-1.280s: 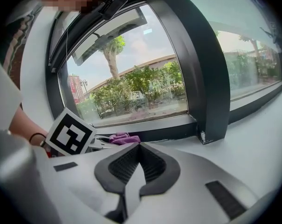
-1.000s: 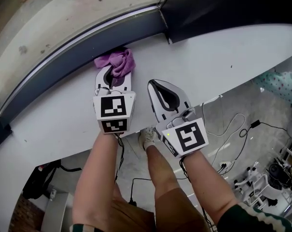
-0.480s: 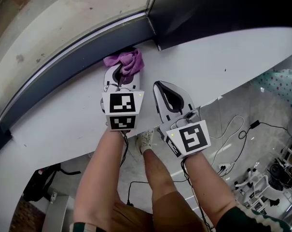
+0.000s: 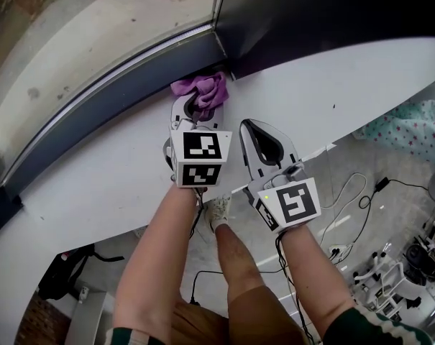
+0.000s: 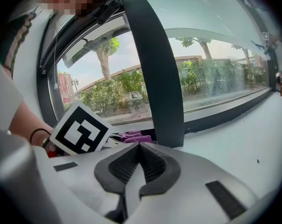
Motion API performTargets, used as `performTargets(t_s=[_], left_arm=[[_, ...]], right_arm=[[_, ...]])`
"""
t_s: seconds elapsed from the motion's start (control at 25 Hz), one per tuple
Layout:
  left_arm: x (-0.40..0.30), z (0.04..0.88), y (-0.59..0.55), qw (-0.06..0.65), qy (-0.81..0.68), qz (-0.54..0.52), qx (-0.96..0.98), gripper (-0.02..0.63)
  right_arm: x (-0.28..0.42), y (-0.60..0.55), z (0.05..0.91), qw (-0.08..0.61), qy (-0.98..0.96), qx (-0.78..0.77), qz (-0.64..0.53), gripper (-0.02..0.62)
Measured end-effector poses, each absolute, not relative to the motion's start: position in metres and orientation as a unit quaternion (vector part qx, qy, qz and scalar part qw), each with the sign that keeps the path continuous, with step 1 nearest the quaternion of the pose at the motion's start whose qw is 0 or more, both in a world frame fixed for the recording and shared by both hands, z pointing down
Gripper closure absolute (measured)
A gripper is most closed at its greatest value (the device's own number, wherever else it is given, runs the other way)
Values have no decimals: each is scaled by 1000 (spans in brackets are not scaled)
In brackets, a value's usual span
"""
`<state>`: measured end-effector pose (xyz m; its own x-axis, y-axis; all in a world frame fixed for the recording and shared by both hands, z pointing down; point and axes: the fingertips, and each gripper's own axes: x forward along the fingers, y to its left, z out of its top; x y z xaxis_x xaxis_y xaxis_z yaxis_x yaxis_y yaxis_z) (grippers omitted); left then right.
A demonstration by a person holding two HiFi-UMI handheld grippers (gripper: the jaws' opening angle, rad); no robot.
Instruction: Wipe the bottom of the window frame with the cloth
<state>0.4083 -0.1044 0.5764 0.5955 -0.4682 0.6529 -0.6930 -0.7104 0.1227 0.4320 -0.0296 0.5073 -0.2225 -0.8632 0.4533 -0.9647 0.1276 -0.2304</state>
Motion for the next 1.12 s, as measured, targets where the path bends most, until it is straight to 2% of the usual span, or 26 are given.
performTargets(t_s=[0.32, 1.12], left_arm=[[436, 576, -100, 194, -303, 303, 882, 503], [426, 586, -41, 183, -269, 330, 886, 503]], right_arm=[[458, -26, 503, 108, -737, 626, 231, 581], [454, 5, 500, 121, -727, 633, 236, 581]])
